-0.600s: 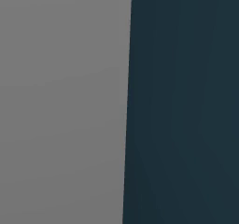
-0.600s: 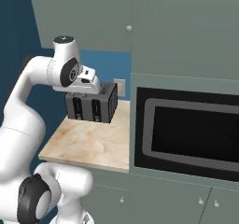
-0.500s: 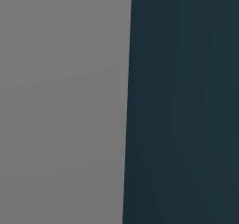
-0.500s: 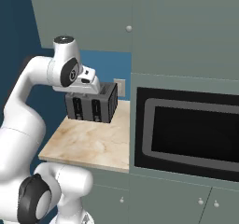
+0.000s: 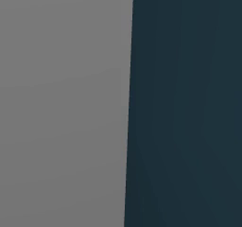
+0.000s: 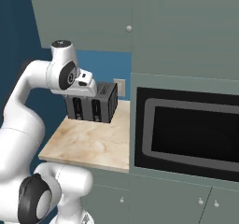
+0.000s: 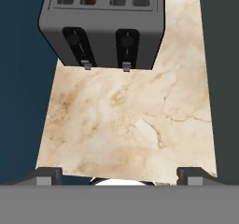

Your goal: Start the toaster. Once the lever pops up, take the bread to the plate on the dining counter.

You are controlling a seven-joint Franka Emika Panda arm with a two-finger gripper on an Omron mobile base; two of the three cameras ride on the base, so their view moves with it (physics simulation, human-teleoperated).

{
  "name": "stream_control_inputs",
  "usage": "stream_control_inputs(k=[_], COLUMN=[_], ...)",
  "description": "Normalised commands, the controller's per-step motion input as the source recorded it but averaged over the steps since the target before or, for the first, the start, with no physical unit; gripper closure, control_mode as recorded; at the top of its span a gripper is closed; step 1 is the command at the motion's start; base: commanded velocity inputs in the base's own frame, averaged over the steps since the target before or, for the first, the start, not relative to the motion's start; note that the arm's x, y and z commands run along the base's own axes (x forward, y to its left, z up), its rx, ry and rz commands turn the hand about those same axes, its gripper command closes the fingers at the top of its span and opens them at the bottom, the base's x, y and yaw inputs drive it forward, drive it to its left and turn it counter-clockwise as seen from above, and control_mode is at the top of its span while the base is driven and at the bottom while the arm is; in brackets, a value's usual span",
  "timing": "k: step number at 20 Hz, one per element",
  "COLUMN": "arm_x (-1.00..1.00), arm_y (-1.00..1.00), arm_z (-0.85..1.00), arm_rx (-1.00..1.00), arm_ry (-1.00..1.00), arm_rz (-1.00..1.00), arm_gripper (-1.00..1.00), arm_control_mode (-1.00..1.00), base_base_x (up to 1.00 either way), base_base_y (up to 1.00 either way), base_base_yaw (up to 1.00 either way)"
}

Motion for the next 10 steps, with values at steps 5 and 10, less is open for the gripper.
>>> stream_control_inputs(k=[5,10], arm_x=[0.23,0.29], arm_y=[0.21,0.25], arm_z=[-0.16,-0.12], arm_rx=[0.00,0.00], arm_ry=[0.00,0.00], arm_rz=[-0.02,-0.03], arm_gripper=[-1.00,-1.00], arm_control_mode=[-1.00,-1.00], base_base_x=[0.00,0.00], base_base_y=[0.00,0.00], base_base_yaw=[0.00,0.00])
